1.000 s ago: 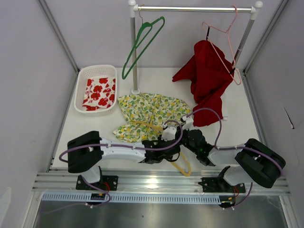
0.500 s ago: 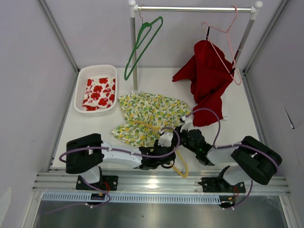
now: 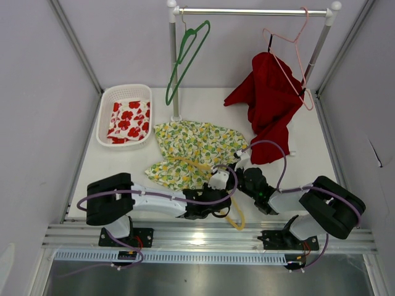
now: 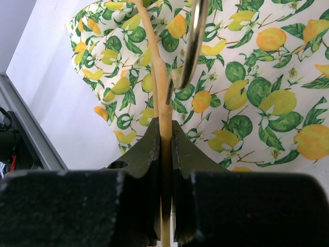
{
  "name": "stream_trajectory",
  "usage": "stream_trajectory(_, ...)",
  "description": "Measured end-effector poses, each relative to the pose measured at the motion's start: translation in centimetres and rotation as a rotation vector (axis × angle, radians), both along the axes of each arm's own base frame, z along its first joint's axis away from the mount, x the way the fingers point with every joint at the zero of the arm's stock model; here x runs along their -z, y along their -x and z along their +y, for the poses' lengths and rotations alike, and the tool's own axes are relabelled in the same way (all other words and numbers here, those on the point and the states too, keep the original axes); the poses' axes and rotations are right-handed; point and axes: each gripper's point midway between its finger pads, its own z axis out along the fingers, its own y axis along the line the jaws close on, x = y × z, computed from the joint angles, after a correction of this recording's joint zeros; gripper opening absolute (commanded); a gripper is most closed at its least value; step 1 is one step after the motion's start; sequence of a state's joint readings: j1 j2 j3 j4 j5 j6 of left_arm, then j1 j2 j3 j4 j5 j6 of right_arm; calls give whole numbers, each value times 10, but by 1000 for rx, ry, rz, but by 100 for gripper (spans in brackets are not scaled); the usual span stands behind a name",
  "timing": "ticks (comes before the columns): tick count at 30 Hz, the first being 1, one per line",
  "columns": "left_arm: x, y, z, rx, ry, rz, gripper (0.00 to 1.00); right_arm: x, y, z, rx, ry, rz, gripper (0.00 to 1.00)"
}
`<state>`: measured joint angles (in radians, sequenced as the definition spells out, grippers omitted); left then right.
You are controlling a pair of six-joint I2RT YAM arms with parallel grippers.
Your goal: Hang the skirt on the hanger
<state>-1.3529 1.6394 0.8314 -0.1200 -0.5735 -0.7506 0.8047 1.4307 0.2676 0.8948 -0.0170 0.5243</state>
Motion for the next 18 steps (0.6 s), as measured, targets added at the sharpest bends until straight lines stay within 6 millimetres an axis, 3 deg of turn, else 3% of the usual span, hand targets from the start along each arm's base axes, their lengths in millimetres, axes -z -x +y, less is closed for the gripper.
stream_trajectory(3, -8, 0, 0, 19, -27, -3, 0, 0, 0, 0, 0, 1, 0, 0)
stream_trajectory(8, -40, 3, -13, 80, -36, 8, 0, -1, 0, -1, 2, 3, -1, 0)
stream_trajectory(18, -56, 44, -2, 264, -105, 175, 0, -13, -2, -4, 0, 44, -25, 0)
